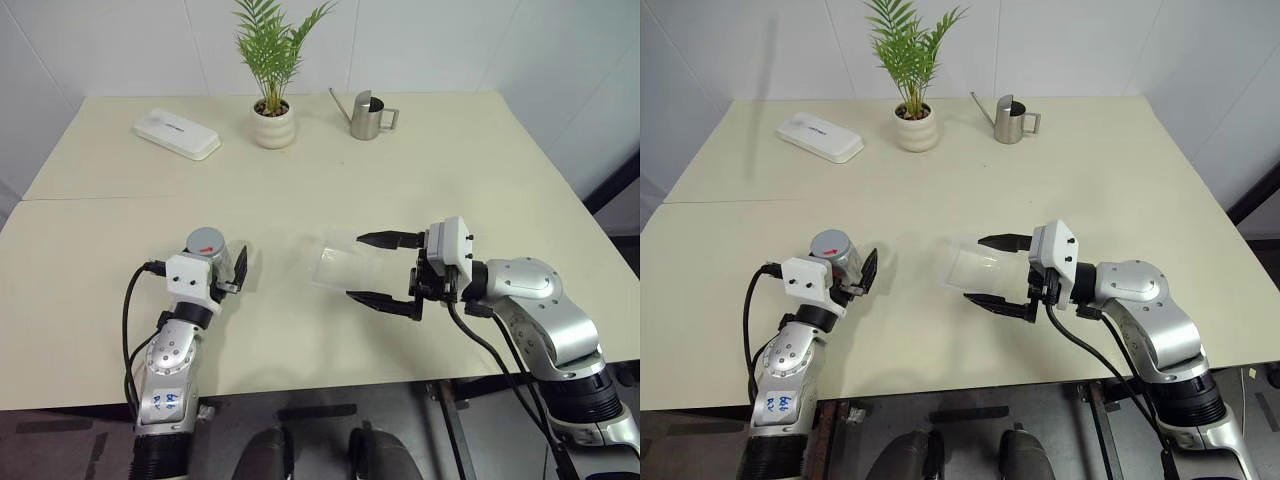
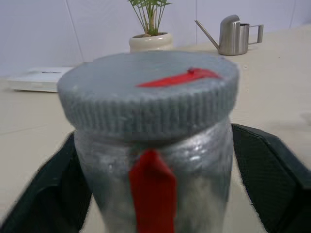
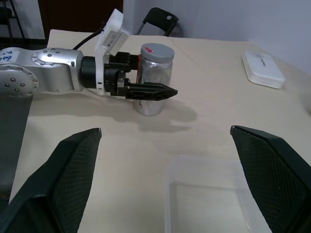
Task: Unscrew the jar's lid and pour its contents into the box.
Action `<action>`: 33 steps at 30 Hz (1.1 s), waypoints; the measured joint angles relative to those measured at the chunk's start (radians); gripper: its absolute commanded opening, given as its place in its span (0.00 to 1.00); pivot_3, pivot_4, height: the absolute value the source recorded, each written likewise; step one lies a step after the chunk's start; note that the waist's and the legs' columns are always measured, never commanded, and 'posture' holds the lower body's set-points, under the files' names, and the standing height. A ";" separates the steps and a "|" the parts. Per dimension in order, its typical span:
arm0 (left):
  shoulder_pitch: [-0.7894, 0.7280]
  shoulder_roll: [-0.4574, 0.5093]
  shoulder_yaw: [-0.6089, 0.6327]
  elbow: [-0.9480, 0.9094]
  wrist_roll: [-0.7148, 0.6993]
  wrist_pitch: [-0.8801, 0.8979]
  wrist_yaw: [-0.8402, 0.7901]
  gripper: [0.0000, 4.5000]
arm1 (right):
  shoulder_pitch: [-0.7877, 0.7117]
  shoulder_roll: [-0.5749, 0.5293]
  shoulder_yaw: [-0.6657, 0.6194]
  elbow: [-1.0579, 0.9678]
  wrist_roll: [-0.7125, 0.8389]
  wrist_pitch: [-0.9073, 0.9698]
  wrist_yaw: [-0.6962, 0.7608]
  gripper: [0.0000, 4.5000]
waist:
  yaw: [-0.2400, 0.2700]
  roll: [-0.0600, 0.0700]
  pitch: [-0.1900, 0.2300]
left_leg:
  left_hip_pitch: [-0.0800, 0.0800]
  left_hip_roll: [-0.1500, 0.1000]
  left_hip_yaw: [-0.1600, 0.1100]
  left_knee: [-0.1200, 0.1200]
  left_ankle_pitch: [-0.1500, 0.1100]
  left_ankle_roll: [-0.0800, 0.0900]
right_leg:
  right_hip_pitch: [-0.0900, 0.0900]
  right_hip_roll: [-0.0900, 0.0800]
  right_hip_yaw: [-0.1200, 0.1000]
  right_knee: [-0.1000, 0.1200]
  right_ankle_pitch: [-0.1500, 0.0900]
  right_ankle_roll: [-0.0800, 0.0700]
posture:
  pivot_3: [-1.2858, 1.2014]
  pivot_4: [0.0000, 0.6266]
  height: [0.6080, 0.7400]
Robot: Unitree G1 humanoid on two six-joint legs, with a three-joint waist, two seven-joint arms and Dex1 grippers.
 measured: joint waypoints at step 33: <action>-0.334 0.278 -0.162 0.030 -0.392 0.343 -0.714 0.45 | -0.386 0.321 0.150 0.019 0.033 0.502 -0.394 1.00 | -0.005 0.001 0.000 | -0.007 0.001 0.012 0.003 0.000 0.002 | -0.015 0.001 -0.017 0.012 0.000 -0.002 | 0.52 0.24 1.00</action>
